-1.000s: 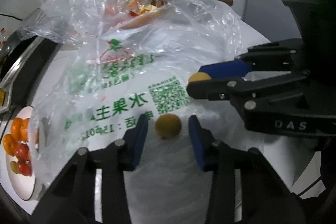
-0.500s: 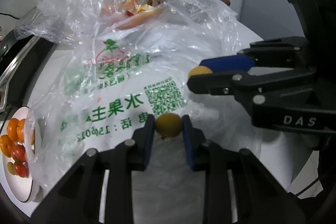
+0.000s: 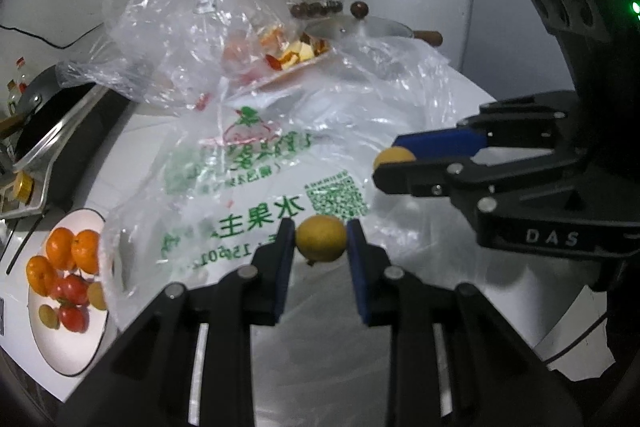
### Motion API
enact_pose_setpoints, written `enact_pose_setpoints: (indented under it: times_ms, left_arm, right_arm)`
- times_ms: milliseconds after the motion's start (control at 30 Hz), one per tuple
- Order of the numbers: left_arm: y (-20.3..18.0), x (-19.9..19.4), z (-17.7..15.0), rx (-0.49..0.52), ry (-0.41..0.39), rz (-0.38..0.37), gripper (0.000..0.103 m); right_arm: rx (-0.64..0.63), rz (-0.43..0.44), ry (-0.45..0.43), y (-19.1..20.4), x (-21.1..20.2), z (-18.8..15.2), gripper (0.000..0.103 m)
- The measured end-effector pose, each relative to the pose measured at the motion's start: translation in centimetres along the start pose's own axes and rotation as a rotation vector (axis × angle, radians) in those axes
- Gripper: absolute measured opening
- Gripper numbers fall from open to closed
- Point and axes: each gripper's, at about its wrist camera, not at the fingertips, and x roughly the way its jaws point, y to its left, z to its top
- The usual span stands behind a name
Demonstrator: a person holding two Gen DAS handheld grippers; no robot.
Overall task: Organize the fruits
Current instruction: 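Carry both held yellow fruits over to the white plate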
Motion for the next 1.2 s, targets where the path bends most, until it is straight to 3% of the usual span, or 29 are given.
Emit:
enact_pose_setpoints:
  times_ms: [433, 1200]
  left_arm:
    - [2.3, -2.9, -1.0, -0.043, -0.053, 0.005, 0.027]
    - [9.4, -7.6, -5.7, -0.143, -0.101, 0.052, 0.027]
  right_arm:
    - [-0.046, -0.01, -0.008, 3.4, -0.5, 1.1, 0.026]
    - [-0.148, 0.01, 0.006, 11.9, 2.0, 3.7, 0.027]
